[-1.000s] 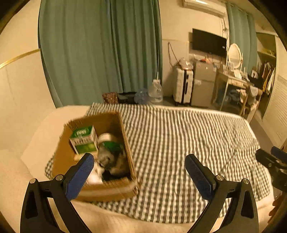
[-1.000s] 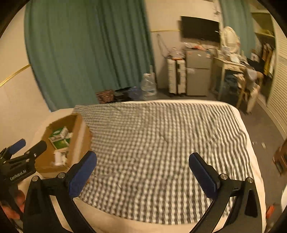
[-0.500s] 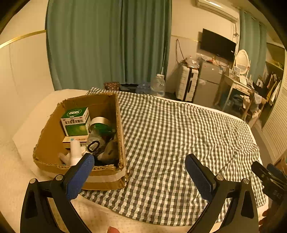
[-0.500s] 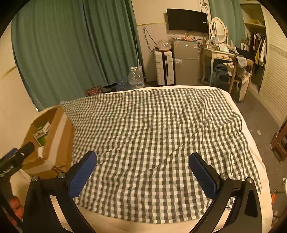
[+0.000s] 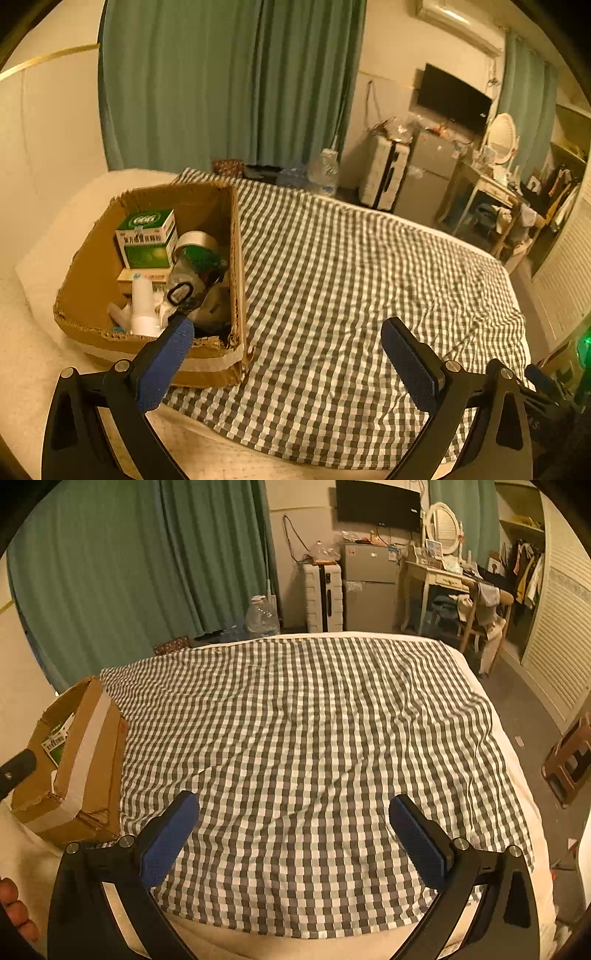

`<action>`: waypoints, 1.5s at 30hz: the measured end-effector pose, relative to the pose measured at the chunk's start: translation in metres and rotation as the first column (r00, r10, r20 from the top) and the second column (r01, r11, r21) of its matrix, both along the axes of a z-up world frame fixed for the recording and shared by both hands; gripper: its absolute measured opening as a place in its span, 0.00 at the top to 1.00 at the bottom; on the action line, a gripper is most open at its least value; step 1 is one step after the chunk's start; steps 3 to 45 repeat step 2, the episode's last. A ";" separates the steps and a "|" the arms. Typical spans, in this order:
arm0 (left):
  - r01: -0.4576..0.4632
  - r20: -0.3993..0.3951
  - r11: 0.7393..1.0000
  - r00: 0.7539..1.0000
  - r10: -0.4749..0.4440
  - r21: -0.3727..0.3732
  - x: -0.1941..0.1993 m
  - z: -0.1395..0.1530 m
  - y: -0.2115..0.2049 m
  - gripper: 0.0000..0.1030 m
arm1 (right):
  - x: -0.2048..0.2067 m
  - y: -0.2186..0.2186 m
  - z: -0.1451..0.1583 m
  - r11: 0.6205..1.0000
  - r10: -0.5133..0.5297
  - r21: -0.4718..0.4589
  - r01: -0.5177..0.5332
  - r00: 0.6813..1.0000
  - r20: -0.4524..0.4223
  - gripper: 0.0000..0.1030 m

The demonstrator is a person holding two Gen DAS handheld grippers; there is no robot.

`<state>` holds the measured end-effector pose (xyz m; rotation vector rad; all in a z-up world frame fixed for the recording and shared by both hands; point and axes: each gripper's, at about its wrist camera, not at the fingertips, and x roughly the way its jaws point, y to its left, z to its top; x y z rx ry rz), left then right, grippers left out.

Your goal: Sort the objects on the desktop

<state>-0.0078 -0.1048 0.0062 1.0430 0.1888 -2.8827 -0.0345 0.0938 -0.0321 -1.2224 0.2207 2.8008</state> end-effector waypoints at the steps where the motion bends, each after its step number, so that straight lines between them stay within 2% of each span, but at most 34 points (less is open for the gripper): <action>1: -0.009 -0.012 1.000 1.000 0.009 -0.020 0.002 0.002 0.003 0.00 | 0.000 0.002 0.000 1.000 -0.004 -0.006 0.004 1.000 0.004 0.00; 2: -0.017 -0.022 0.999 1.000 0.016 -0.046 0.002 0.004 0.005 0.00 | 0.000 0.003 -0.001 1.000 -0.007 -0.009 0.007 1.000 0.006 0.00; 45: -0.017 -0.022 0.999 1.000 0.016 -0.046 0.002 0.004 0.005 0.00 | 0.000 0.003 -0.001 1.000 -0.007 -0.009 0.007 1.000 0.006 0.00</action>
